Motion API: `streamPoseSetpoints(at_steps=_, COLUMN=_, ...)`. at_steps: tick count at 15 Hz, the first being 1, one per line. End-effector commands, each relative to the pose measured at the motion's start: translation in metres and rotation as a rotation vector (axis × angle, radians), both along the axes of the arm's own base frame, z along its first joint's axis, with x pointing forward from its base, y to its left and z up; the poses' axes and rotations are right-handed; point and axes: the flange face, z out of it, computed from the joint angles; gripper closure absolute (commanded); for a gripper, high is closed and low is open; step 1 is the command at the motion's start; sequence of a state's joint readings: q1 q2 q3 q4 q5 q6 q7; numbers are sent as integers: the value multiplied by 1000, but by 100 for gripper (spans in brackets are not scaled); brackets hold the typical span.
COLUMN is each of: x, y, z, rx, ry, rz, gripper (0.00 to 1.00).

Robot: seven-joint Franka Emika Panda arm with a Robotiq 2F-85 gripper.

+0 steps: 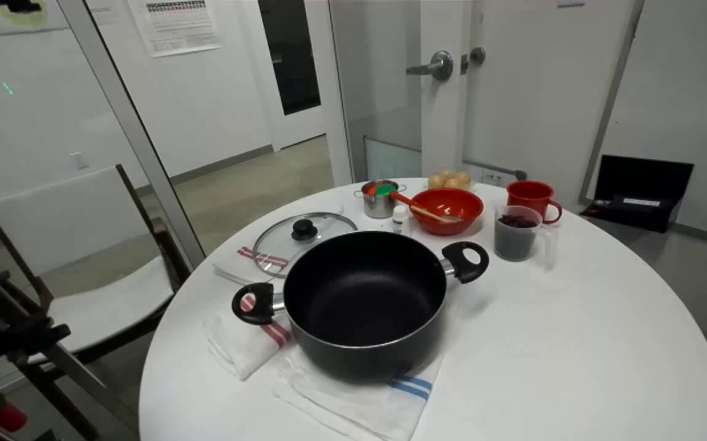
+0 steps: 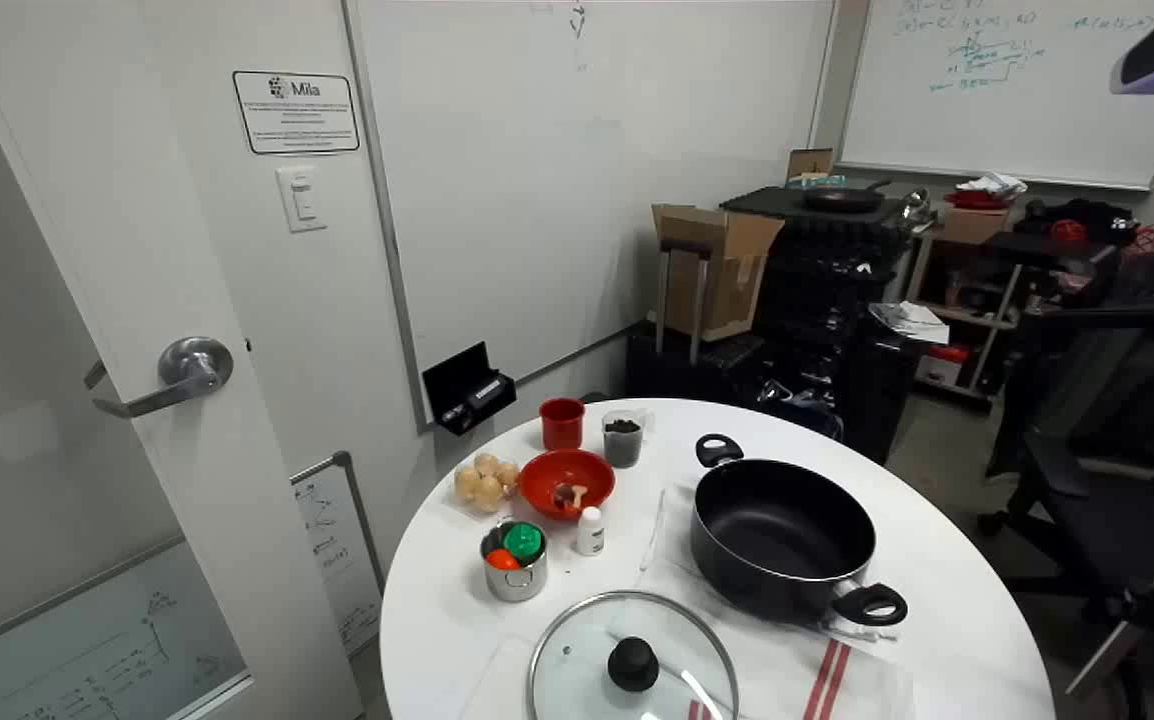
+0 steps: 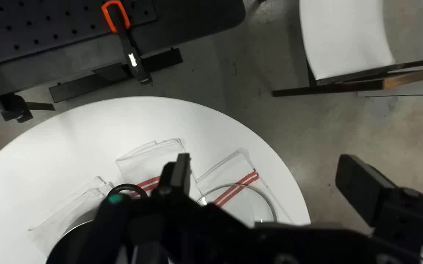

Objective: Put the lid on the pot

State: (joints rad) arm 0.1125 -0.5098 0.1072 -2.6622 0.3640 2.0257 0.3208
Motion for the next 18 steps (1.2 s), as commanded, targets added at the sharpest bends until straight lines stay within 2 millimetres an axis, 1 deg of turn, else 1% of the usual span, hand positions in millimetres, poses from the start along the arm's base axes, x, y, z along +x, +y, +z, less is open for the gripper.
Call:
streamPoseSetpoints(at_steps=1, x=0, y=0, z=0, rx=0, ry=1, rz=0, gripper=0)
streamPoseSetpoints(at_steps=7, x=0, y=0, z=0, rx=0, ry=1, rz=0, gripper=0)
streamPoseSetpoints(at_steps=8, x=9, y=1, z=-1, rx=-20, ry=6, rz=7, gripper=0)
streamPoseSetpoints(at_steps=9, x=12, y=2, z=-2, rx=-18, ry=6, rz=14, gripper=0)
streamPoseSetpoints(at_steps=11, x=29, y=12, z=-12, rx=-42, ry=23, rz=39, gripper=0)
streamPoseSetpoints(at_steps=15, x=71, y=44, z=-42, rx=-87, ry=40, rz=114, gripper=0)
streamPoseSetpoints(at_steps=18, x=108, y=67, z=-73, rx=-142, ry=40, rz=180, gripper=0)
